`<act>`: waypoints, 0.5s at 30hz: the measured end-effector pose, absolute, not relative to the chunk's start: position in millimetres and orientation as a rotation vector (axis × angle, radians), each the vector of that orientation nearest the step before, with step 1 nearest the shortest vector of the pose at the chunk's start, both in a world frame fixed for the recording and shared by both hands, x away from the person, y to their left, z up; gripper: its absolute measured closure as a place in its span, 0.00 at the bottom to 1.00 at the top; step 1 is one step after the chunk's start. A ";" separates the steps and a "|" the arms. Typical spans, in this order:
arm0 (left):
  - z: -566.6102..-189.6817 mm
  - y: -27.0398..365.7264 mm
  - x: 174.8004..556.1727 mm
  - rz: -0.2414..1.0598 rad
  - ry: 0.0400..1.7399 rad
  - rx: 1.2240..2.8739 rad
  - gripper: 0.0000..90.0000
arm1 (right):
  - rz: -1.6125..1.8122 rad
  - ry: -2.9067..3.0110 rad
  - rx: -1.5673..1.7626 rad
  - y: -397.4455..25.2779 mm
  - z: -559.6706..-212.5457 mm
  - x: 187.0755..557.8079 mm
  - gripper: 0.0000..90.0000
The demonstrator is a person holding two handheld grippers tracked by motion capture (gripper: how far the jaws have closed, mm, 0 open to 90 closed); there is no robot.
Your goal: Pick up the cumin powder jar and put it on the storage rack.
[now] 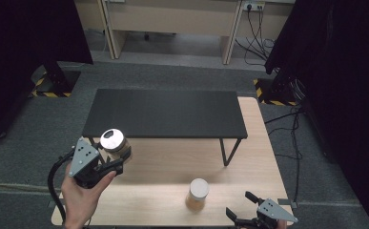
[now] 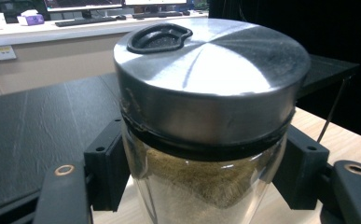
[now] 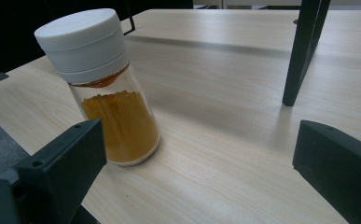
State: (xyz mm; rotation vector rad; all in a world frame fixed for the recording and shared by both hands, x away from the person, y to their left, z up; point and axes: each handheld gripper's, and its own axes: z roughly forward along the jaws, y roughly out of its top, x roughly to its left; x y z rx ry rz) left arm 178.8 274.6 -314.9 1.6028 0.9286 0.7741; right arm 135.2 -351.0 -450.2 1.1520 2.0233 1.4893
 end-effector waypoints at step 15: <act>-293.7 278.7 200.3 0.790 0.930 1.587 0.34 | 1.486 2.020 1.153 -352.4 -449.7 134.2 0.03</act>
